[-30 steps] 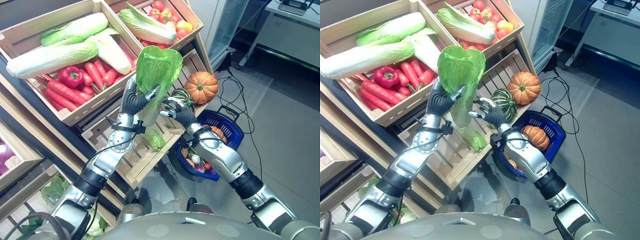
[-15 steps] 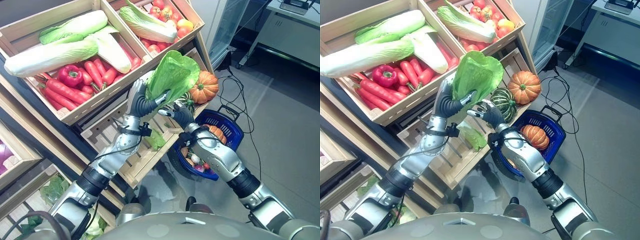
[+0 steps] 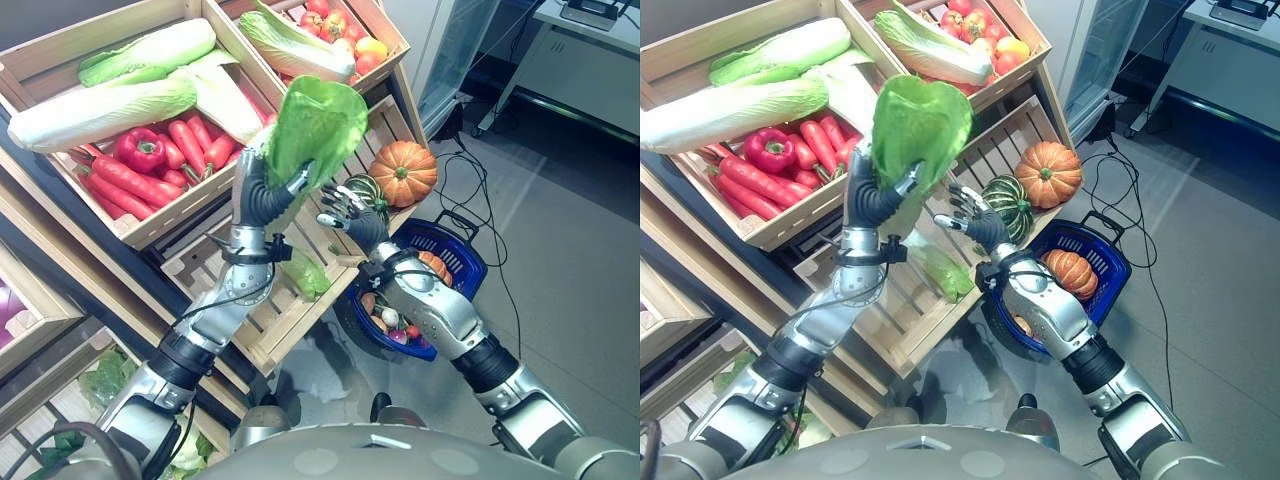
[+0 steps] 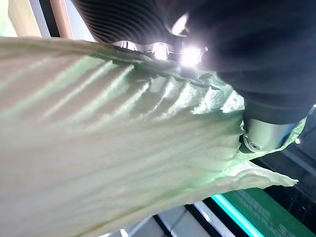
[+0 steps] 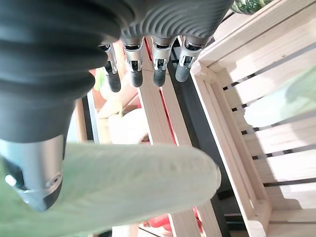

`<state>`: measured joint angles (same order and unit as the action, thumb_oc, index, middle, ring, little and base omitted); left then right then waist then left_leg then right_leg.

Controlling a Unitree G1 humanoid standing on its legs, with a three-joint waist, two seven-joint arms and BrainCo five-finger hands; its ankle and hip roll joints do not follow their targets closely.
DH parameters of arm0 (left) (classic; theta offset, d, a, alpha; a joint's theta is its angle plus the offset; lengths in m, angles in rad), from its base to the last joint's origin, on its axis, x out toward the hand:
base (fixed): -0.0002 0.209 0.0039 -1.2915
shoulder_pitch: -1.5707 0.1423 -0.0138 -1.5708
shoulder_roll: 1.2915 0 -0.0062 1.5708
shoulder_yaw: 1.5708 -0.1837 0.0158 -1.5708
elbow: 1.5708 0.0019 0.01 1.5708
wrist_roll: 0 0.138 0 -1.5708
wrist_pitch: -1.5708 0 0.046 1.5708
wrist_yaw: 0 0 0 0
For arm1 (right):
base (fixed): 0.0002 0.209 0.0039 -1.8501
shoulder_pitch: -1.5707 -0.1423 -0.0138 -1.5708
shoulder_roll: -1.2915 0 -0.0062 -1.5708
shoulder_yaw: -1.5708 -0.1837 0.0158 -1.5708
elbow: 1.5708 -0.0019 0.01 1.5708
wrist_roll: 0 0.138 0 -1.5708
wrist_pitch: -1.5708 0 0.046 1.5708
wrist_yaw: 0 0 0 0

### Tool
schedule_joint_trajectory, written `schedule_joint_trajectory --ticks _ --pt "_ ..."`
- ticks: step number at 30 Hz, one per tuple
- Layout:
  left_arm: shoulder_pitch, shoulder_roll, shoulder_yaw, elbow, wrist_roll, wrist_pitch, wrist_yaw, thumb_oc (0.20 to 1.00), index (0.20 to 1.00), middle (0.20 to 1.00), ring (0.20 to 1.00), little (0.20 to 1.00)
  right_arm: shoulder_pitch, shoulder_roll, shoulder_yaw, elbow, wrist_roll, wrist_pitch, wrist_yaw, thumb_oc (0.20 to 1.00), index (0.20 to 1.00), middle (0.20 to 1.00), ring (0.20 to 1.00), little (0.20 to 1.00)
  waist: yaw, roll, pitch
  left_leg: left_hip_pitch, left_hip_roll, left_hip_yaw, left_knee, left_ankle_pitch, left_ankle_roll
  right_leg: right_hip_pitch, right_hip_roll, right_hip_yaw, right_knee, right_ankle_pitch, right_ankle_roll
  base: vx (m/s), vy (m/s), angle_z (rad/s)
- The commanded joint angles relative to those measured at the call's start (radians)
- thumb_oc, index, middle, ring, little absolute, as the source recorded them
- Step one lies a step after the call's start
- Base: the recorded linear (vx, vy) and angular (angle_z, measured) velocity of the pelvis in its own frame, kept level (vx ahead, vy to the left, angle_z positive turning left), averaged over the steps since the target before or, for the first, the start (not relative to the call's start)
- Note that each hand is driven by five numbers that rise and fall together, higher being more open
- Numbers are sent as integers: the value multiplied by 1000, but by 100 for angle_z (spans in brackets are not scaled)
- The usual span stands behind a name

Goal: Pick up fruits and vegetables into the basket

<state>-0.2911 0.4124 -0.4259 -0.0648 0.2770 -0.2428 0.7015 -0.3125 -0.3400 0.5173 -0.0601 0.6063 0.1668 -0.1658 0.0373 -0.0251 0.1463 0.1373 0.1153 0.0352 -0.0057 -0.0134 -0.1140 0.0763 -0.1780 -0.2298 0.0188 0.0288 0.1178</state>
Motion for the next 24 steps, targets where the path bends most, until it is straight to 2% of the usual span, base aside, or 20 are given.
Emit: schedule_joint_trajectory --ticks 1,6,14,24 --pt "-45 18 33 -24 43 -59 63 200 200 200 200 200 -14 9 -33 -118 -12 -49 18 1000 1000 1000 1000 1000 -6 -29 -12 -9 -17 74 55 -120 58 23 -112 10 43 -35 83 0 0 0" --pt "-34 18 51 -16 54 -70 93 200 200 200 200 200 2 5 -40 -130 -15 -52 20 1000 1000 1000 1000 1000 -8 -28 -12 -7 -20 72 57 -123 59 25 -113 11 46 -37 83 0 0 0" --pt "-37 25 43 -17 79 -86 69 200 200 200 200 200 1 6 -24 -134 -8 -41 28 1000 1000 1000 1000 1000 -11 -29 -9 -5 -22 75 62 -127 63 25 -111 18 47 -40 84 0 0 0" --pt "-93 17 -42 -52 129 -117 3 200 200 200 200 200 -48 33 50 -70 22 -6 24 1000 1000 1000 1000 1000 1 -34 -7 -8 -23 69 62 -127 63 27 -113 11 49 -40 86 0 0 0"
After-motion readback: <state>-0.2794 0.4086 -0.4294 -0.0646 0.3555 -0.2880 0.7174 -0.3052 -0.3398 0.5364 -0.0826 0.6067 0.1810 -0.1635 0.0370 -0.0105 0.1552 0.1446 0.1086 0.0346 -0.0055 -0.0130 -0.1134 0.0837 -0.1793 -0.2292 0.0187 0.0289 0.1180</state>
